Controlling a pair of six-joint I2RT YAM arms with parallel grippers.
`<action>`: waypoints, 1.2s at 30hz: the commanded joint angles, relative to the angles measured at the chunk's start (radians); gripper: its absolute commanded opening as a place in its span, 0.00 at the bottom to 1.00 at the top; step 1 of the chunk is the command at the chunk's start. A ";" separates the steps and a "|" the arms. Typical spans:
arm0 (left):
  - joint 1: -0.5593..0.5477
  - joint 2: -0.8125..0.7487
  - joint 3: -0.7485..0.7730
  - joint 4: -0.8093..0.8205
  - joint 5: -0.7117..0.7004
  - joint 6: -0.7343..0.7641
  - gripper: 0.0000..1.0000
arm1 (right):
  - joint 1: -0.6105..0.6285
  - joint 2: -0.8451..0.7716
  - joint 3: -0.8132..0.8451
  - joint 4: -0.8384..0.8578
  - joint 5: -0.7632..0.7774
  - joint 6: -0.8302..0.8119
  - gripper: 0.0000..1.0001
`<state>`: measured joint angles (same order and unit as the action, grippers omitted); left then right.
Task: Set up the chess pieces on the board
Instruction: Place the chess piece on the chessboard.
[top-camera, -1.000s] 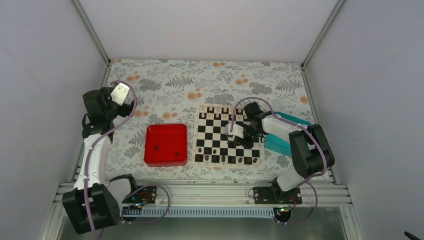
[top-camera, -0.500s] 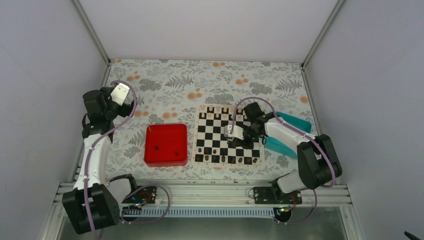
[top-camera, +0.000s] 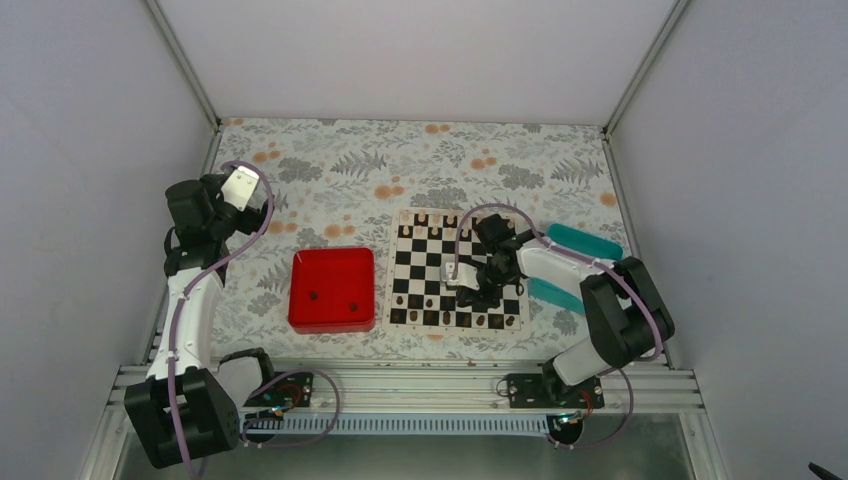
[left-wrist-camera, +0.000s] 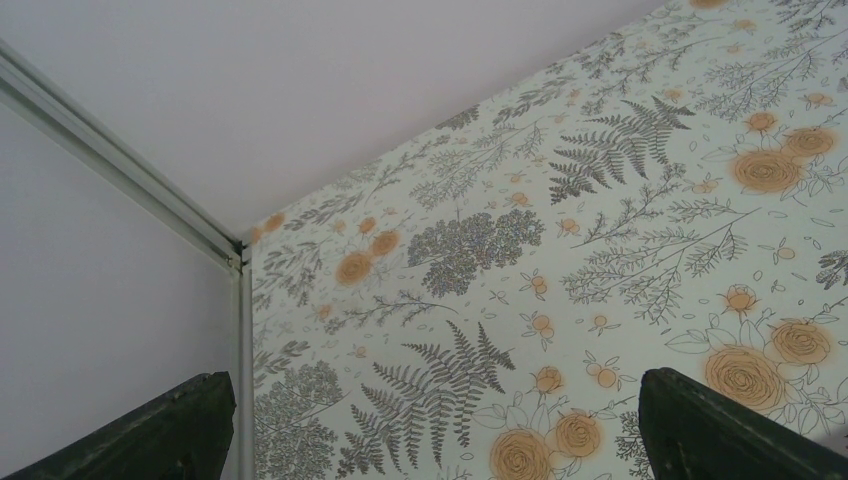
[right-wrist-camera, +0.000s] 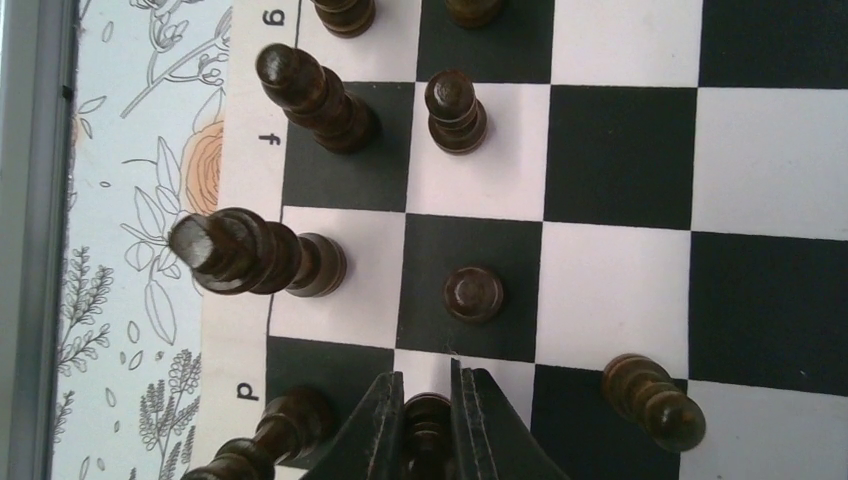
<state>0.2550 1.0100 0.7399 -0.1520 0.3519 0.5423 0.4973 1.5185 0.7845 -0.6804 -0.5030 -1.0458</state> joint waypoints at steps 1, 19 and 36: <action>-0.002 -0.008 -0.002 0.002 0.020 0.009 1.00 | 0.010 0.040 0.006 0.029 -0.032 0.011 0.05; -0.002 -0.001 0.001 0.001 0.024 0.009 1.00 | 0.011 0.045 -0.027 0.061 0.041 0.005 0.08; -0.002 -0.003 0.006 -0.004 0.029 0.009 1.00 | 0.009 -0.052 -0.013 -0.003 0.064 0.019 0.21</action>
<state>0.2550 1.0100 0.7399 -0.1528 0.3523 0.5426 0.4984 1.5055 0.7715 -0.6540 -0.4442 -1.0393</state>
